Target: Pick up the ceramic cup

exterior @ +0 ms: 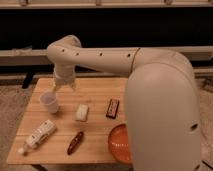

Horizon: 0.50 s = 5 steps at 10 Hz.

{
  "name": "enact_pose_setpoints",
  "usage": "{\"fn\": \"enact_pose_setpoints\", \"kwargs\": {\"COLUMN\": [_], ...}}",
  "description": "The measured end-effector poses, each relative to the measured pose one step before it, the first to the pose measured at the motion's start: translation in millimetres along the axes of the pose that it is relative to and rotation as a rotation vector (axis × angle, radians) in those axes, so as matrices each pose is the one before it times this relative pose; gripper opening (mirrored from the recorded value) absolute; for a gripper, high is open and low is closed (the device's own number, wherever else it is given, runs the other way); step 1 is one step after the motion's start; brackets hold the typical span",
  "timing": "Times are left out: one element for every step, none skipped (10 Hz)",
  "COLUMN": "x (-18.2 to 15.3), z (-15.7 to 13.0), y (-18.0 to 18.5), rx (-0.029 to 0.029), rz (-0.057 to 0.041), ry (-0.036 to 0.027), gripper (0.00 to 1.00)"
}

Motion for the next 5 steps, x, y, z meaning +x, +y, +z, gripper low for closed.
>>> {"fn": "enact_pose_setpoints", "kwargs": {"x": [0.02,0.0,-0.33,-1.6,-2.34], "z": [0.02,-0.01,0.02,4.29,5.31], "y": [0.0,0.01,0.32,6.37,11.5], "rx": [0.00011,-0.00005,0.00037,0.00136,-0.00207], "rz": [-0.00011,0.00002,-0.00092,-0.01166,-0.00961], "ry": [0.00008,-0.00002,-0.00072,0.00154,-0.00003], "gripper": [0.65,0.65,0.65,0.65,0.65]}}
